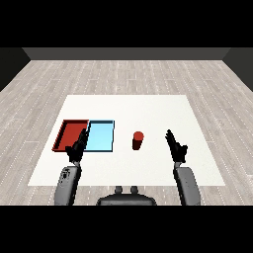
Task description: Pick the red can and put it in the red box
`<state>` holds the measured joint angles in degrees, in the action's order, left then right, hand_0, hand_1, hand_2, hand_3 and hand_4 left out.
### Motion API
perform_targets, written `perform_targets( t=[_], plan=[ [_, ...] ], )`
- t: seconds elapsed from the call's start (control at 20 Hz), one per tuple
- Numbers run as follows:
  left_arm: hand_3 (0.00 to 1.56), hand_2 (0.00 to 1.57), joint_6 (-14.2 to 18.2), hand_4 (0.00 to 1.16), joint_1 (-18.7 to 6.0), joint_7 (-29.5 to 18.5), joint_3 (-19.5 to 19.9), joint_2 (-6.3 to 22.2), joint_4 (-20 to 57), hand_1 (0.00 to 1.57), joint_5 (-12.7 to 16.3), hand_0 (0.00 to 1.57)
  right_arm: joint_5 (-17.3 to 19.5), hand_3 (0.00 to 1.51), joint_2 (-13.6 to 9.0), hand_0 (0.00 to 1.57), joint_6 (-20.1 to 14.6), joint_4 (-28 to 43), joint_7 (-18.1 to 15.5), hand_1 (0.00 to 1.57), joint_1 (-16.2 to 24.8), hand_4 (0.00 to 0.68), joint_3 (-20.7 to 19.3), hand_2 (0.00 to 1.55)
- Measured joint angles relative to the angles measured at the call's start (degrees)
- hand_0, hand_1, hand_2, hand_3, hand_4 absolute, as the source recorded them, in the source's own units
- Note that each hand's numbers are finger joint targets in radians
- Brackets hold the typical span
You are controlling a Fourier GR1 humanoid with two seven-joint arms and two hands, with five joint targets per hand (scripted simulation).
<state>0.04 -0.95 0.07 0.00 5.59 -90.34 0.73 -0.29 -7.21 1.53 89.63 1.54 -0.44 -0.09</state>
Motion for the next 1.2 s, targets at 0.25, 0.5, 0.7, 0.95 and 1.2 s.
perform_targets(
  t=[0.25, 0.5, 0.7, 0.95, 1.2],
  plan=[
    [0.00, 0.00, -1.09, 0.00, 0.32, -0.74, 0.05, -0.20, 0.00, 0.00, -0.58, 0.00, -1.97, 0.00, -1.05, 0.00, 2.55, 1.39, -1.86, 0.00, 2.16, 0.000, -3.06, 0.00],
    [0.00, 0.00, -1.51, 0.00, -0.22, -11.66, 0.61, -2.23, -3.46, 0.00, 1.05, 0.00, -6.71, 0.00, -1.88, 0.00, 6.97, 4.74, -10.77, 0.00, 3.09, 0.000, -5.95, 0.00],
    [0.00, 0.00, -3.58, 0.00, 0.35, -18.85, 2.32, -1.82, -3.64, 0.00, 2.93, 0.00, -8.87, 0.00, -1.94, 0.00, 10.07, 4.80, -16.14, 0.00, 3.87, 0.000, -7.04, 0.00],
    [0.00, 0.00, -4.62, 0.00, 1.14, -22.68, 2.36, -2.47, -3.26, 0.00, 3.51, 0.00, -9.19, 0.00, -2.26, 0.00, 12.35, 3.65, -19.98, 0.00, 4.36, 0.000, -8.58, 0.00],
    [0.00, 0.00, -5.41, 0.00, 2.10, -25.16, 2.99, -2.52, -2.57, 0.00, 3.87, 0.00, -8.06, 0.00, -1.14, 0.00, 13.08, 2.67, -21.89, 0.00, 4.75, 0.000, -8.49, 0.00]
  ],
)
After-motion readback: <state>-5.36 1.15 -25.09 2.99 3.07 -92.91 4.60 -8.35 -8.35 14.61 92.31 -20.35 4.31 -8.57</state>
